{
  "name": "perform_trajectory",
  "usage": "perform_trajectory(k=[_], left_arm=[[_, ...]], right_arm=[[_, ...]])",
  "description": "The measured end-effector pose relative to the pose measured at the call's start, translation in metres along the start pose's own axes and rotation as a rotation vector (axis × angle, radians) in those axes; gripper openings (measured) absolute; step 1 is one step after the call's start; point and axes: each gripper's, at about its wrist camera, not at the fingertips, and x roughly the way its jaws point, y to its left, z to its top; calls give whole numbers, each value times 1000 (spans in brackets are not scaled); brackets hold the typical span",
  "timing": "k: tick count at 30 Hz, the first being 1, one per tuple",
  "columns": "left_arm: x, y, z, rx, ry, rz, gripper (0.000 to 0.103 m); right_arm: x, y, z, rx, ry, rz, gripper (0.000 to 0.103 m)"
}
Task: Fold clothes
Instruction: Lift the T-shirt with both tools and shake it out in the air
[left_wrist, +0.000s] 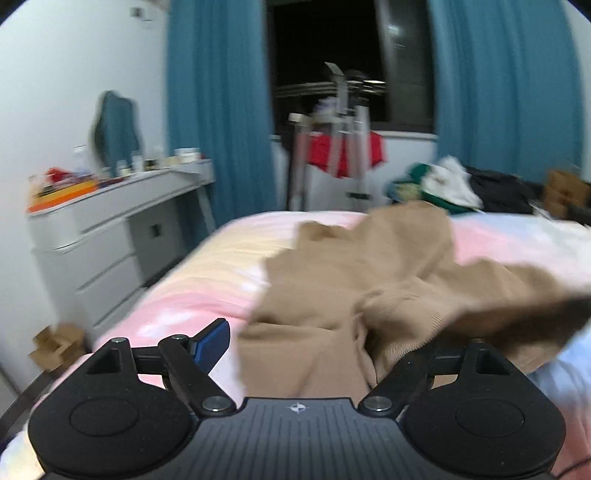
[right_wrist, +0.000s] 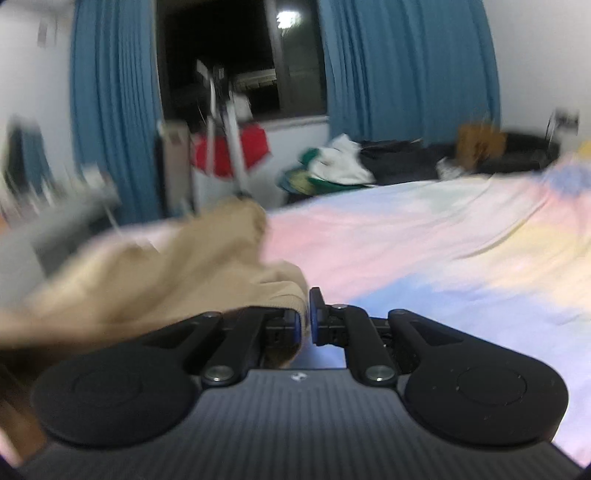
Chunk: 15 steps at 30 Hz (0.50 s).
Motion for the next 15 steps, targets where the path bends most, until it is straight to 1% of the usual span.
perform_trajectory(k=[1, 2, 3, 4, 5, 6, 8, 9, 10, 11, 12, 13, 14, 15], left_arm=[[-2, 6, 3, -21, -5, 14, 83], [-4, 11, 5, -38, -8, 23, 83], [-6, 14, 6, -46, -6, 22, 83], [-8, 16, 8, -53, -3, 20, 83], [-10, 19, 9, -61, 0, 18, 82], [-11, 20, 9, -60, 1, 10, 77], [-13, 22, 9, -53, -8, -3, 70], [-15, 22, 9, -47, -19, -9, 65], [-17, 21, 9, -43, -33, -19, 59], [-18, 20, 9, -44, -40, -32, 52], [-19, 19, 11, -53, -44, -48, 44], [-21, 18, 12, -63, -47, -65, 39], [-20, 17, 15, -74, -52, -75, 29], [-22, 19, 18, -95, -67, -89, 21]], right_arm=[[6, -1, -5, 11, 54, 3, 18], [11, -5, -11, 53, 110, 26, 28], [16, -9, -17, 99, 166, 53, 29], [18, -12, -22, 132, 198, 69, 30], [20, -15, -25, 161, 225, 82, 30], [18, -16, -27, 176, 225, 84, 30], [10, -19, -28, 210, 192, 101, 30], [6, -20, -27, 238, 167, 123, 27], [1, -22, -26, 267, 139, 146, 15], [-4, -22, -23, 272, 96, 154, 10], [-9, -22, -19, 273, 50, 157, 9], [-14, -19, -15, 251, -11, 154, 6], [-22, -15, -10, 232, -76, 159, 6], [-30, -12, -4, 215, -141, 166, 5]])
